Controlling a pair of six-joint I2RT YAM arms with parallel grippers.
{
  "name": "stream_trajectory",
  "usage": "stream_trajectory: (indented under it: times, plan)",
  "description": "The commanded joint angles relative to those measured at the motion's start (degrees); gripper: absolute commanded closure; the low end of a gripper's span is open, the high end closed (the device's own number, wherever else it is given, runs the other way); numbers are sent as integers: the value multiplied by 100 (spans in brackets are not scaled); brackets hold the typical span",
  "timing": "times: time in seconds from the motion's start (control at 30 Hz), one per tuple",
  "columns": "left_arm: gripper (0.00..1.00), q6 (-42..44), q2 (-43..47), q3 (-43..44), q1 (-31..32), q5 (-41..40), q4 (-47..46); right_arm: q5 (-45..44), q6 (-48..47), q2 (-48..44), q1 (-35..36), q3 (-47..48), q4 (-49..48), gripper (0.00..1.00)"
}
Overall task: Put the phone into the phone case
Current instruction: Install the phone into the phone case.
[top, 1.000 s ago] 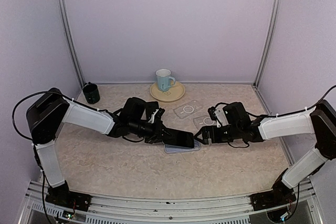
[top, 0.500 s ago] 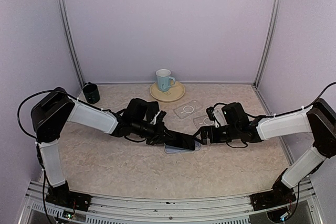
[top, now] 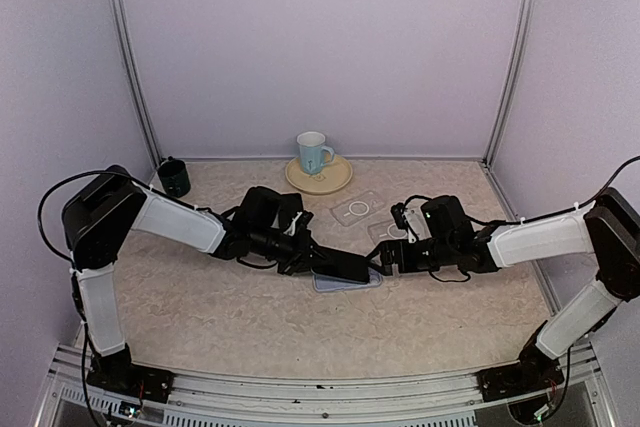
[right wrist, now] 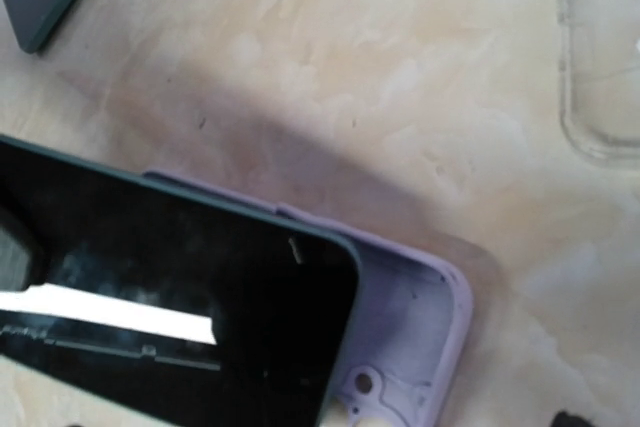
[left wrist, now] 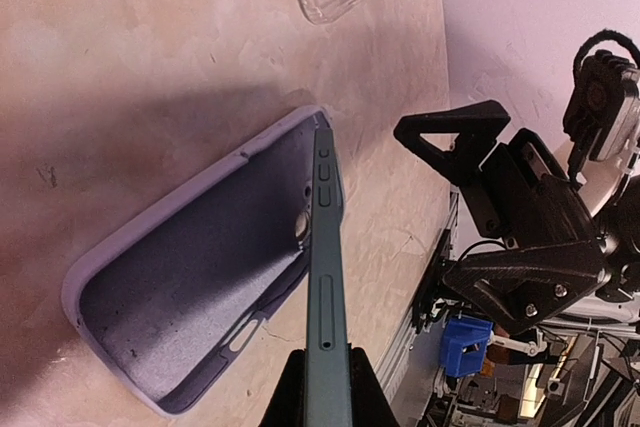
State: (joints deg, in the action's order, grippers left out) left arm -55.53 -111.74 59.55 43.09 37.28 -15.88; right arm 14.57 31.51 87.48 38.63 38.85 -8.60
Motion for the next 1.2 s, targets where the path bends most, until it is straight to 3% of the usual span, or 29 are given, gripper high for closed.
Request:
stream_trajectory:
  times: [0.0, 0.73, 1.17]
  plan:
    - [100, -89, -87, 116, -64, 96, -343, -14, 14, 71, 72, 13, -134, 1]
    - [100, -939, -337, -88, -75, 592, -807, -98, 134, 429, 364, 135, -237, 1]
    - [100, -269, -495, 156, -141, 250, 10, -51, 172, 613, 487, 218, -324, 1]
